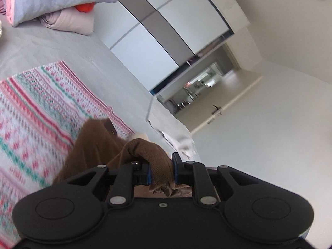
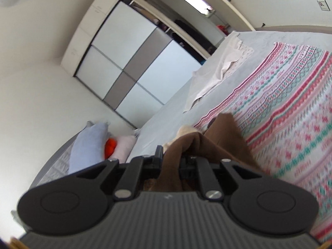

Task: Fold large clothes

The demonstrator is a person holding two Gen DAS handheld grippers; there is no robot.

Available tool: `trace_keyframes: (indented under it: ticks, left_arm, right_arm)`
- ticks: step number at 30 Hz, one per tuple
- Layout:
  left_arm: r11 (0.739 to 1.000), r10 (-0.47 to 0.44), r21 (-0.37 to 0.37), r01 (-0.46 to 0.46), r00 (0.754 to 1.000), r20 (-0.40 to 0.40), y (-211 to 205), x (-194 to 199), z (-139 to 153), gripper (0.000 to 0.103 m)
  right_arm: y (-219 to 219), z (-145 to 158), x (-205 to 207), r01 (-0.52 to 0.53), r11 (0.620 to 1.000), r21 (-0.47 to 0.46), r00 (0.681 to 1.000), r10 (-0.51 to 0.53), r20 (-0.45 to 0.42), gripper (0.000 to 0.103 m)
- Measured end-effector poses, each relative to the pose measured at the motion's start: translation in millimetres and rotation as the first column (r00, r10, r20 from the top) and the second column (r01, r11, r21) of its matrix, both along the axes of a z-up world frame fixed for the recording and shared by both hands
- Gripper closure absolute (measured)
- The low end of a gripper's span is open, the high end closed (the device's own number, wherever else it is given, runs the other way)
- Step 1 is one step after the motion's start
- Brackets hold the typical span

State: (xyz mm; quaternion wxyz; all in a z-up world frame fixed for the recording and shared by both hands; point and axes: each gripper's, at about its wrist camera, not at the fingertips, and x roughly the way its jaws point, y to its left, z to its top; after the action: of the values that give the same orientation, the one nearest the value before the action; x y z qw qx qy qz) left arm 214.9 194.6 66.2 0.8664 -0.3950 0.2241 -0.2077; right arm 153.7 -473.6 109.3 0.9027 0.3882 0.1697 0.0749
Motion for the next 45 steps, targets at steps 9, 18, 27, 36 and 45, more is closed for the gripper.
trace_keyframes:
  ticks: [9,18,27,36,45]
  left_arm:
    - [0.992,0.114,0.076,-0.105,0.986,-0.126,-19,132,-61,0.077]
    - [0.938,0.240,0.279,-0.204,0.965,-0.101,-3,163,-87,0.018]
    - [0.902,0.123,0.421,-0.090,0.991,-0.053,12,154,-81,0.018]
    - [0.838,0.045,0.546,-0.007,0.997,-0.055,-55,186,-98,0.030]
    - [0.785,0.144,0.603,-0.144,0.988,0.049,-83,164,-92,0.088]
  right_arm:
    - [-33,-57,135,0.067,0.995,0.074,0.992,-0.059,-0.113,0.090]
    - [-70,-119,189,0.008,0.984,0.178,0.970,0.036,-0.240,0.084]
    - [-116,-91,151,0.073,0.986,0.148,0.997,-0.072,-0.012,0.020]
    - [-39,-81,191,-0.085,0.896,-0.435,0.979,-0.007,-0.205,0.020]
    - [36,-82,208,-0.001,0.718,-0.696,0.985,-0.120,-0.125,0.091]
